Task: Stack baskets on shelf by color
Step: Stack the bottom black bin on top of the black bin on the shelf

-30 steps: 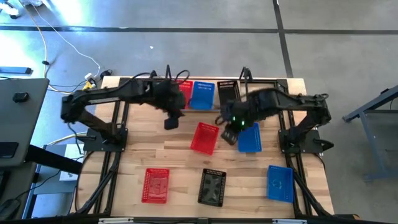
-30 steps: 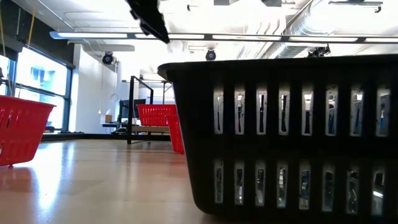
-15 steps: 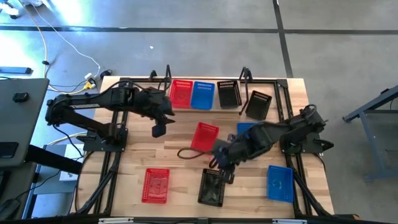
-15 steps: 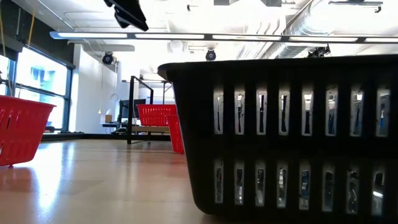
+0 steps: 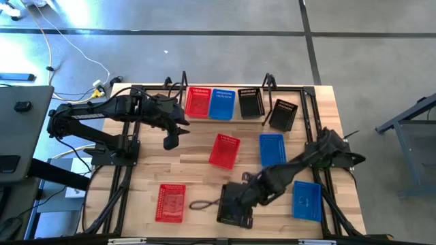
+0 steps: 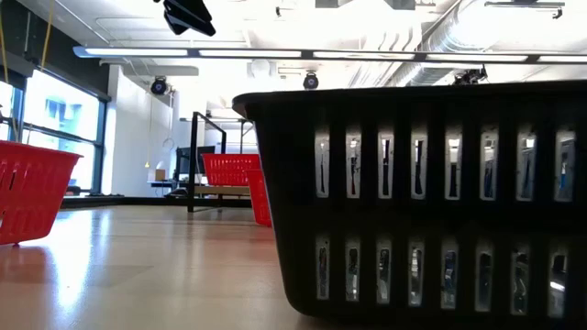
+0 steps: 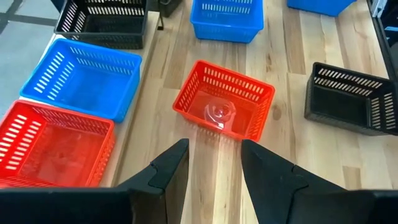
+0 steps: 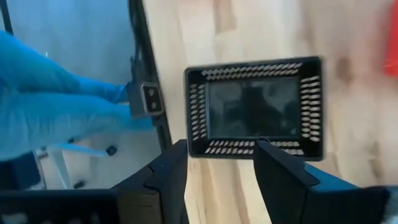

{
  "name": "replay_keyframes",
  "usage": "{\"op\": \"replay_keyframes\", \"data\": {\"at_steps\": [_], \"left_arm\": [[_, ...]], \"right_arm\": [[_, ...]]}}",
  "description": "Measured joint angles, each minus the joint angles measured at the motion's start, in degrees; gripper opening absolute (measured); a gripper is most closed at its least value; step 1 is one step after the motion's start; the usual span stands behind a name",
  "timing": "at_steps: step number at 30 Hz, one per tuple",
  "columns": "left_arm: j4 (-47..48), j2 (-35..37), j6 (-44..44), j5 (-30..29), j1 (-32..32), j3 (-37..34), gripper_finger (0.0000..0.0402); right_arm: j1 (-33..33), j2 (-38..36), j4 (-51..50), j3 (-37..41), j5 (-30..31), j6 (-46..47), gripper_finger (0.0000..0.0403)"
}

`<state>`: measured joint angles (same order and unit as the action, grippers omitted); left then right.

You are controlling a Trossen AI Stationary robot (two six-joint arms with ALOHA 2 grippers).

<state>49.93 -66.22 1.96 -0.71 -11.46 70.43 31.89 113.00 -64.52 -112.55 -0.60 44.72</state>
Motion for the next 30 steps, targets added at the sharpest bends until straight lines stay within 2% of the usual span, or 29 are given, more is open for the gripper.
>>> {"op": "replay_keyframes", "data": {"at_steps": [12,17,30], "left_arm": [[0.0,0.0,0.4,0.0,0.0,0.0,0.0135],[0.0,0.0,0.4,0.0,0.0,0.0,0.0135],[0.0,-0.1,0.4,0.0,0.0,0.0,0.0135]], "right_arm": [[5.3,5.8,7.1,0.0,0.7,-2.1,0.0167],[6.0,8.4,10.7,0.0,1.4,-1.9,0.0167],[6.2,14.9,12.2,0.0,1.6,-2.7,0.0167]]}}
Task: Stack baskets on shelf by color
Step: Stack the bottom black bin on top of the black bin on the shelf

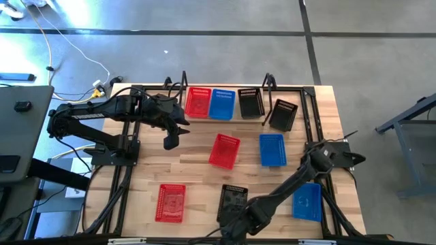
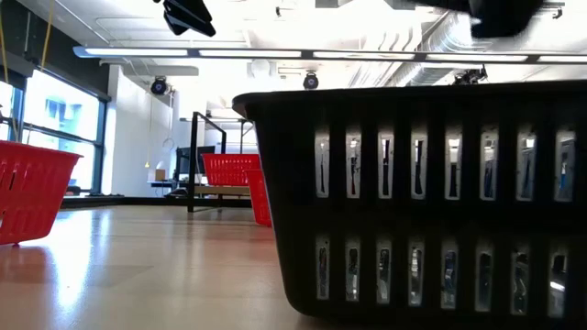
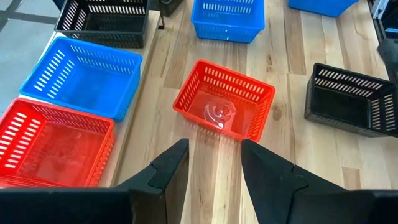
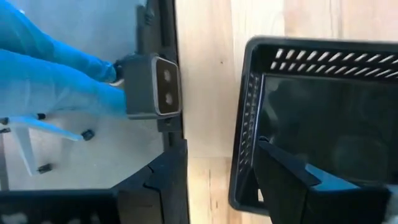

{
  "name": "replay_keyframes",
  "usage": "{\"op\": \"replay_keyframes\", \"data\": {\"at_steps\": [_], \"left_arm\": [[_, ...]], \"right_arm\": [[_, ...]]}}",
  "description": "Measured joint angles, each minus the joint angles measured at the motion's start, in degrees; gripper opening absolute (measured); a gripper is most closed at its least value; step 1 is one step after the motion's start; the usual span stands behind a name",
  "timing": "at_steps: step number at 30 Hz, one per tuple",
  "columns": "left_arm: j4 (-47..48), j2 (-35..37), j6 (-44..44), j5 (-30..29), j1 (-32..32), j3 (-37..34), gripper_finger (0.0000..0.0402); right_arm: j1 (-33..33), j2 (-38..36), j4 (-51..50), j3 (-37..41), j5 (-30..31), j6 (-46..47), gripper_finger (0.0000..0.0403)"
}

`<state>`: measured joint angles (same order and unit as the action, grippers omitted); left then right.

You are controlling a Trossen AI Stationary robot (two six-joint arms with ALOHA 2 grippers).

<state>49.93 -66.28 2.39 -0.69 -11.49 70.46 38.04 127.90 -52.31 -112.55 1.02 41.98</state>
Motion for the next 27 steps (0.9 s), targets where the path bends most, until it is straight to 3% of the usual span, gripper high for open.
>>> {"op": "replay_keyframes", "data": {"at_steps": [12,16,21,27], "left_arm": [[0.0,0.0,-1.1,-0.2,0.0,0.0,0.0135],[0.0,0.0,-1.1,-1.3,0.0,0.0,0.0136],[0.0,0.0,-1.1,-1.7,0.0,0.0,0.0135],[0.0,0.0,-1.1,-1.7,0.0,0.0,0.0135]], "right_arm": [[0.0,4.5,-2.2,0.0,-0.6,3.9,0.0159],[-0.2,4.9,-2.3,0.0,-0.8,4.3,0.0119],[-0.5,4.9,-2.9,0.0,-2.6,4.5,0.002],[-0.5,3.7,-3.5,-0.1,-2.5,4.2,0.0012]]}}
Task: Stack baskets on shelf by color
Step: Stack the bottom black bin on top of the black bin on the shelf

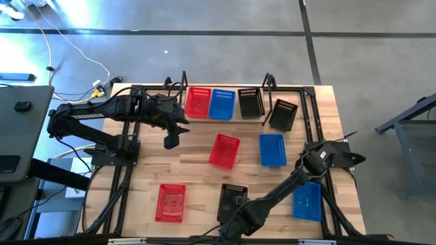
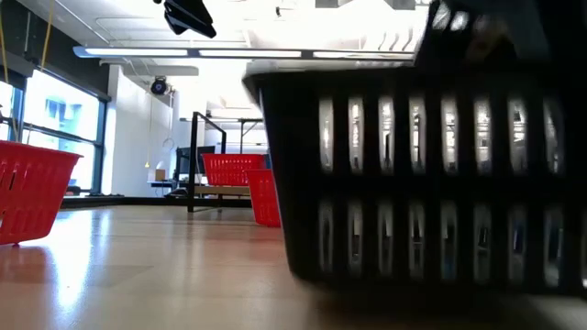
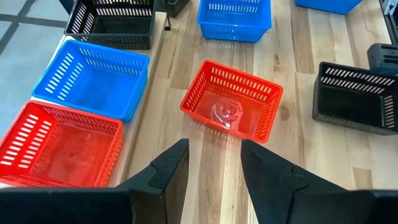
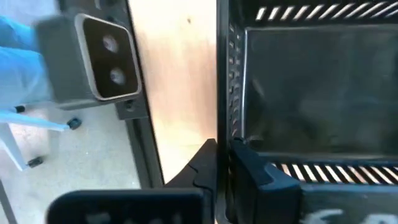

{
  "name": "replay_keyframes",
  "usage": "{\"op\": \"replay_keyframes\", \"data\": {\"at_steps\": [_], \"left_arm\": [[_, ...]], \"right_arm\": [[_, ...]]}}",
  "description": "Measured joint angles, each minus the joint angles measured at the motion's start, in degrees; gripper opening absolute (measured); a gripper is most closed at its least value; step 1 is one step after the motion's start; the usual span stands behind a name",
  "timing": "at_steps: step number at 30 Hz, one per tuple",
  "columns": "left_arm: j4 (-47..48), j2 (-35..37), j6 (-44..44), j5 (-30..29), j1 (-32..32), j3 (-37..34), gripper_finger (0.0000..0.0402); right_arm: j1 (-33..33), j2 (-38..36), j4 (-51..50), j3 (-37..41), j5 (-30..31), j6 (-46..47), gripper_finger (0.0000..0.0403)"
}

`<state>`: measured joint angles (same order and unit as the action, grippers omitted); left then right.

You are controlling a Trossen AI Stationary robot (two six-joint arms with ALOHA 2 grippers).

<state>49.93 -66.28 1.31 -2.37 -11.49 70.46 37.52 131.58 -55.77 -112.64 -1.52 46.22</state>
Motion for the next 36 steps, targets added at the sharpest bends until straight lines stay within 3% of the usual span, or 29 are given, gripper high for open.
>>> {"op": "replay_keyframes", "data": {"at_steps": [16,36], "left_arm": [[0.0,0.0,0.0,0.0,0.0,0.0,0.0136],[0.0,0.0,-1.0,0.0,0.0,0.0,0.0136]], "right_arm": [[-0.5,-10.7,-9.5,0.0,8.2,-3.7,0.0],[-10.7,-26.0,-31.0,0.0,32.8,-22.6,0.0]]}}
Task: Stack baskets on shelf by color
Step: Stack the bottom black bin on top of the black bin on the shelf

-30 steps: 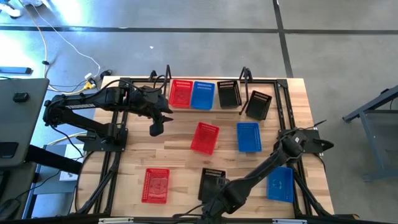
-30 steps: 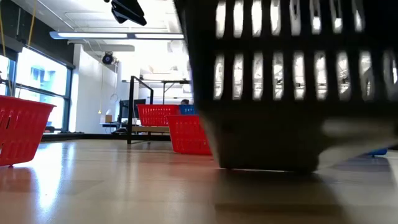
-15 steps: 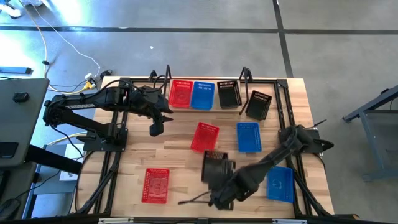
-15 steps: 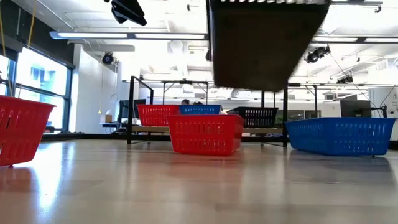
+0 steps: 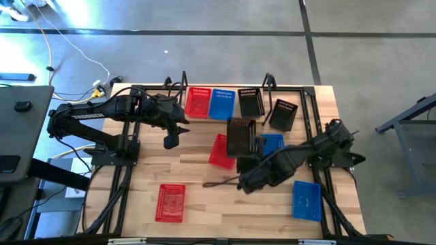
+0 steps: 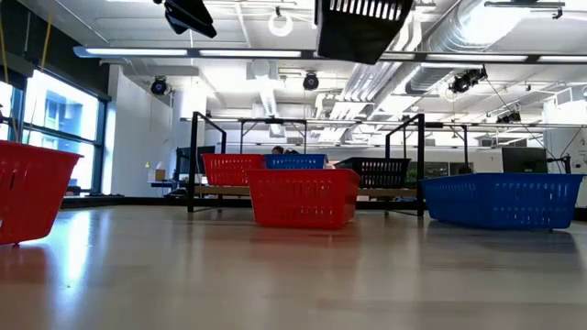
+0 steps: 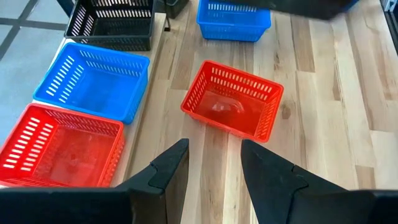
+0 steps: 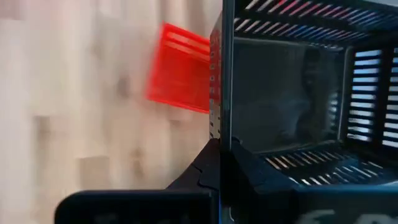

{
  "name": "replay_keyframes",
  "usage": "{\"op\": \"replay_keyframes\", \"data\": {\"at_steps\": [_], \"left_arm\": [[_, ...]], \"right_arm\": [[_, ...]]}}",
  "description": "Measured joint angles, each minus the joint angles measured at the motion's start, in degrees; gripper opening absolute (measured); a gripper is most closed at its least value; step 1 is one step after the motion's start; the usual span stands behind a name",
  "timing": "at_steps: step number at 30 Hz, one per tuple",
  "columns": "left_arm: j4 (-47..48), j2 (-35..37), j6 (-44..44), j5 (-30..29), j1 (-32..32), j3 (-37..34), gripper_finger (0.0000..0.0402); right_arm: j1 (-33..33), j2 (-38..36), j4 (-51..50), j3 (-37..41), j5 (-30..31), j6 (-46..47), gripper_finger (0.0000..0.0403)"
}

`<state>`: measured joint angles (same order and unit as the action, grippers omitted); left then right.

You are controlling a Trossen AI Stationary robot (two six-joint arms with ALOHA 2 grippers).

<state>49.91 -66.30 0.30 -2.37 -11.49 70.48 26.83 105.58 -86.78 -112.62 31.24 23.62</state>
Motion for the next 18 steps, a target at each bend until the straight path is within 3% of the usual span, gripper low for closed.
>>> {"op": "replay_keyframes", "data": {"at_steps": [6,12,18], "left_arm": [[-0.1,0.0,0.0,0.0,0.0,0.0,0.0136],[-0.1,0.0,0.0,0.0,0.0,0.0,0.0136],[-0.2,0.0,-0.5,0.0,0.0,0.0,0.0136]], "right_arm": [[-5.8,-6.1,0.9,10.2,-2.1,-7.1,0.0],[-12.0,-15.8,12.7,23.4,-2.9,-15.5,0.0],[-19.5,-22.3,21.3,31.4,-3.3,-29.1,0.0]]}}
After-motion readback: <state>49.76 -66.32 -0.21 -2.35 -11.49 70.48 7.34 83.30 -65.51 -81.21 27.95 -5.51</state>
